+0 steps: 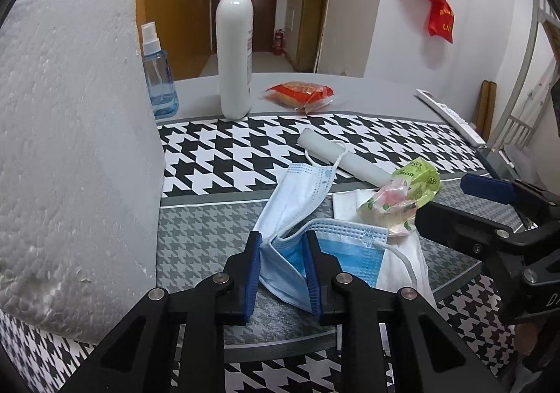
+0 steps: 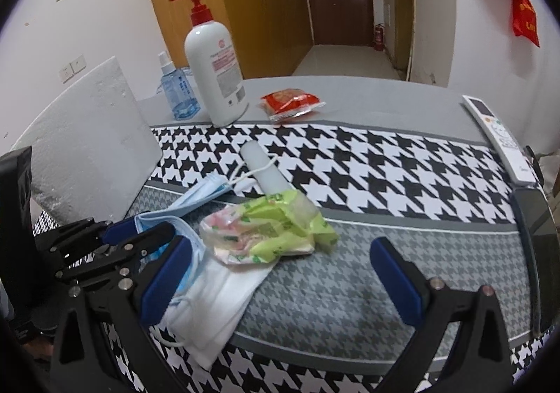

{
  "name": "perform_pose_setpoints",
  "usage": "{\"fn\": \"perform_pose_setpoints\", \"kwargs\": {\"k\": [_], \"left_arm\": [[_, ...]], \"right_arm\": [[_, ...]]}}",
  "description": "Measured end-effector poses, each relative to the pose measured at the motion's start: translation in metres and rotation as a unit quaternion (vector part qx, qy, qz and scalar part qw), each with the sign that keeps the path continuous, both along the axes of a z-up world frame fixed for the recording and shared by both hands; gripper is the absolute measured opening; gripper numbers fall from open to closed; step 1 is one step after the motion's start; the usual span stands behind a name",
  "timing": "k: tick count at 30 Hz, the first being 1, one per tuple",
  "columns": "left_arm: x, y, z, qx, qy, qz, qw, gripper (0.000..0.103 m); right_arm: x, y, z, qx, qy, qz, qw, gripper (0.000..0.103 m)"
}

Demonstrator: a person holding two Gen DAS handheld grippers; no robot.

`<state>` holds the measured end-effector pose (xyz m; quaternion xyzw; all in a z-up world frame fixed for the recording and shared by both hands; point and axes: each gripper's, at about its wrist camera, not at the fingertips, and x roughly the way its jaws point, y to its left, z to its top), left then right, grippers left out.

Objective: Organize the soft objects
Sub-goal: 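Close the left gripper on the blue mask while the right gripper grasps the green snack pack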

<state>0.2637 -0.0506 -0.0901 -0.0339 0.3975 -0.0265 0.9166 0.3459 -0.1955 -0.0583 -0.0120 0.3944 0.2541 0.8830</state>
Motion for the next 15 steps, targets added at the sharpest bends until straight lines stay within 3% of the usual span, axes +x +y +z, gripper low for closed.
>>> {"fn": "perform_pose_setpoints", "kwargs": {"k": [13,15], "left_arm": [[-0.002,-0.002,0.000,-0.001,-0.001,-0.011,0.9999,0.024],[-0.002,-0.002,0.000,-0.002,-0.002,-0.012,0.9999,0.024]], "right_arm": [[0.013,0.018,-0.008,-0.018,0.005,0.021,1.000,0.096],[0.015,0.019,-0.010,-0.022,0.006,0.018,1.000,0.087]]}}
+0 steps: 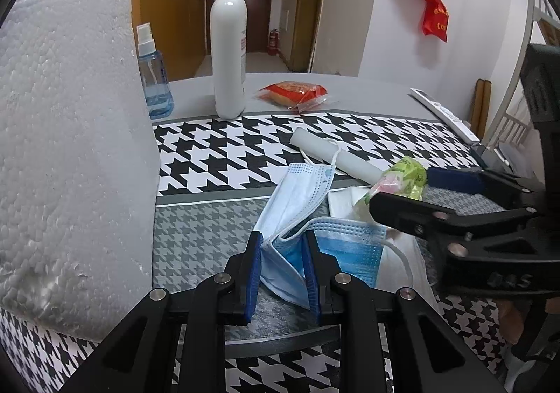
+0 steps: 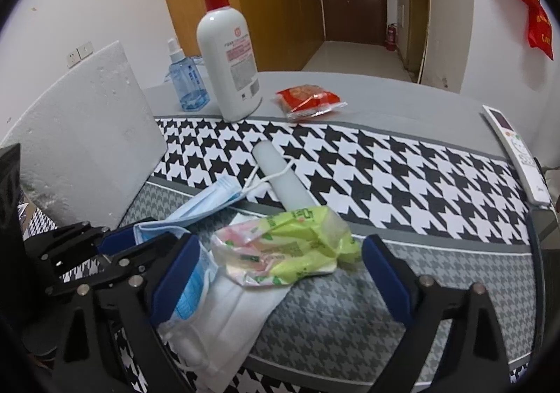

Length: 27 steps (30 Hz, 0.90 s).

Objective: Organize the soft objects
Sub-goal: 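Close the left gripper on the blue mask while the right gripper grasps the green snack pack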

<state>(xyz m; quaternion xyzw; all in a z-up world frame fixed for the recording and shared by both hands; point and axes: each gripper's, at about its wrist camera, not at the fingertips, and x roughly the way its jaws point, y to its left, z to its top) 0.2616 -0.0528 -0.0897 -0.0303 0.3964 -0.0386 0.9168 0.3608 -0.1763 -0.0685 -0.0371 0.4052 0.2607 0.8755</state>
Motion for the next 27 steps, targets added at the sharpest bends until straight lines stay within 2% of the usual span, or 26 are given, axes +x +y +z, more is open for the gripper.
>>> {"fn": "perform_pose_setpoints", "kwargs": {"k": [2,5,9,15,27], "left_arm": [[0.000,0.000,0.000,-0.001,0.001,0.000,1.0000,0.024],[0.000,0.001,0.000,-0.001,0.001,-0.001,1.0000,0.024],[0.000,0.000,0.000,-0.003,0.000,-0.002,1.0000,0.024],[-0.001,0.000,0.000,-0.014,-0.002,-0.009,0.9999,0.024],[-0.019,-0.005,0.027,-0.026,-0.048,-0.029,0.9981,0.024]], "right_arm": [[0.001,0.001,-0.003,0.004,0.007,0.004,1.000,0.080],[0.000,0.001,-0.003,0.000,0.005,0.003,1.000,0.079],[0.001,-0.004,-0.002,0.010,0.006,-0.002,1.000,0.068],[-0.003,-0.008,0.002,0.019,0.001,-0.006,1.000,0.059],[-0.028,-0.029,0.037,0.035,-0.039,-0.037,0.998,0.058]]}}
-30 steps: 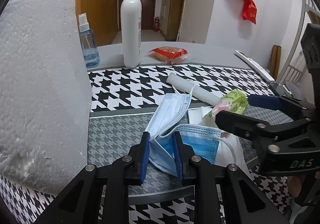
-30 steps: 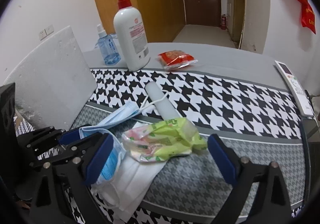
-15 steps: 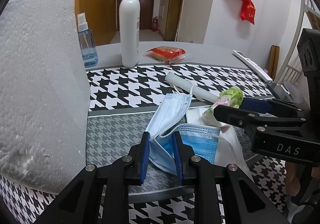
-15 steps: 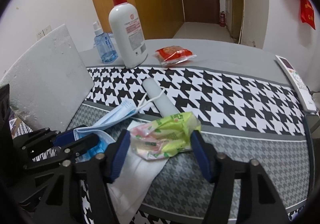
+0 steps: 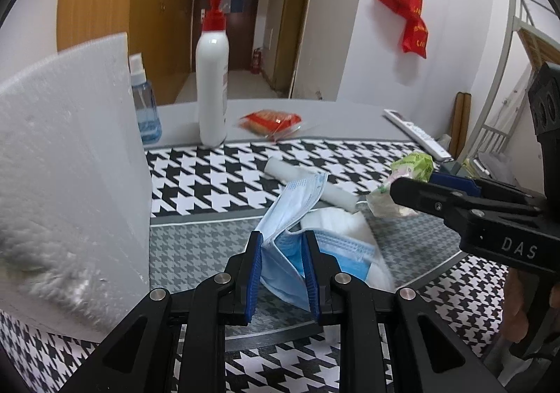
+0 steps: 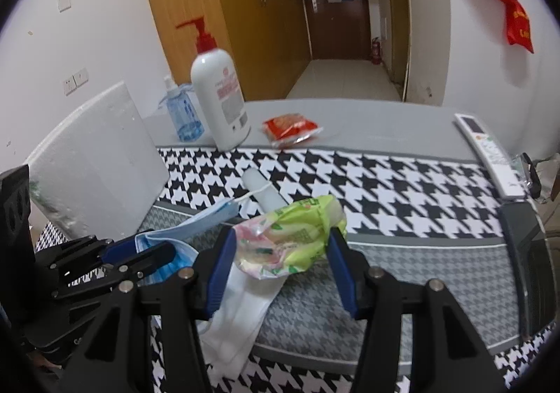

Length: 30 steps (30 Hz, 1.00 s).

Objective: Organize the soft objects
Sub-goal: 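Close the left gripper on the blue mask while the right gripper grasps the green snack pack, then lift the mask and snack pack and carry both toward the foam box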

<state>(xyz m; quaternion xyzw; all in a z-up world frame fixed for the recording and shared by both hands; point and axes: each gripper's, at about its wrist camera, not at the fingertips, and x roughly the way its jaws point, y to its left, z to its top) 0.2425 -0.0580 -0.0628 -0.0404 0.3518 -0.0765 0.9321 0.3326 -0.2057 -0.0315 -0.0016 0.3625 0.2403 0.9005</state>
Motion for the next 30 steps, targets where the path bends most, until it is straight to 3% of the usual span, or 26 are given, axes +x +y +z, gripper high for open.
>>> {"fn": "perform_pose_setpoints", "kwargs": {"k": [9,16,30], "left_arm": [[-0.016,-0.006,0.014,0.013,-0.030,0.000,0.9995,0.022],[-0.026,-0.006,0.021,0.018,-0.044,0.001,0.9989,0.013],[-0.046,-0.010,0.057,0.037,-0.105,-0.003,0.9938,0.012]], "right_arm": [[-0.027,-0.013,0.016,0.017,-0.020,-0.005,1.000,0.057],[-0.038,-0.018,0.022,0.027,-0.030,-0.007,0.999,0.058],[-0.057,-0.030,0.034,0.046,-0.051,-0.017,0.997,0.058]]}}
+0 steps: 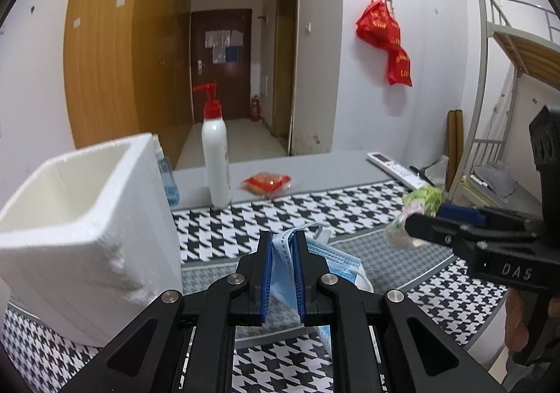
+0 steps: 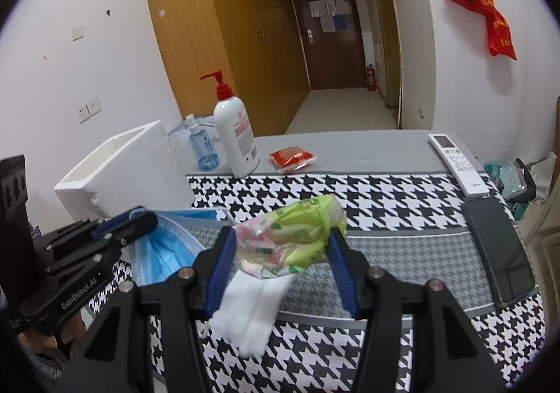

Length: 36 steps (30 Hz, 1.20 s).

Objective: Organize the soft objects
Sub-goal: 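Lift the mask and snack pack and carry both toward the foam box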

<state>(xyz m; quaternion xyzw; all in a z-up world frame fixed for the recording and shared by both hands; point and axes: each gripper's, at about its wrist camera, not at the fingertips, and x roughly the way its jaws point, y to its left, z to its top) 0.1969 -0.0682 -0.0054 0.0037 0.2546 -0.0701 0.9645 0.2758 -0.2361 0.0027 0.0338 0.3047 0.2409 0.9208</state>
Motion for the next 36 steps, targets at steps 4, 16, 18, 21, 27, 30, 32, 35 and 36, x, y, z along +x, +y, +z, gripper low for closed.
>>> {"fn": "perform_pose_setpoints", "kwargs": {"k": [4,16,18,21,27,30,32,35,36], "left_arm": [[-0.003,-0.001,0.008,0.003,-0.014,0.000,0.9999,0.012],[-0.012,-0.002,0.042,0.015,-0.063,0.005,0.9979,0.012],[-0.012,-0.003,0.047,0.015,-0.069,0.005,0.9975,0.012],[-0.013,-0.004,0.051,0.012,-0.074,0.007,0.9972,0.012],[-0.015,-0.007,0.060,0.019,-0.089,0.007,0.9959,0.012],[-0.016,-0.005,0.065,0.015,-0.097,0.010,0.9951,0.012],[-0.017,-0.005,0.068,0.017,-0.103,0.011,0.9945,0.012],[-0.018,-0.004,0.070,0.019,-0.105,0.012,0.9942,0.012],[-0.019,-0.004,0.071,0.019,-0.108,0.013,0.9939,0.012]], "right_arm": [[-0.006,-0.004,0.004,0.004,-0.006,-0.002,1.000,0.058],[-0.020,-0.013,0.012,0.016,-0.022,-0.010,1.000,0.058],[-0.021,-0.014,0.013,0.018,-0.023,-0.012,0.999,0.058],[-0.023,-0.016,0.015,0.021,-0.028,-0.013,0.999,0.058],[-0.028,-0.018,0.018,0.025,-0.035,-0.014,0.999,0.058],[-0.030,-0.018,0.020,0.026,-0.039,-0.014,0.999,0.058],[-0.031,-0.018,0.020,0.028,-0.040,-0.015,0.999,0.058],[-0.032,-0.019,0.021,0.029,-0.041,-0.016,0.999,0.058],[-0.033,-0.020,0.021,0.030,-0.041,-0.017,0.999,0.058]]}}
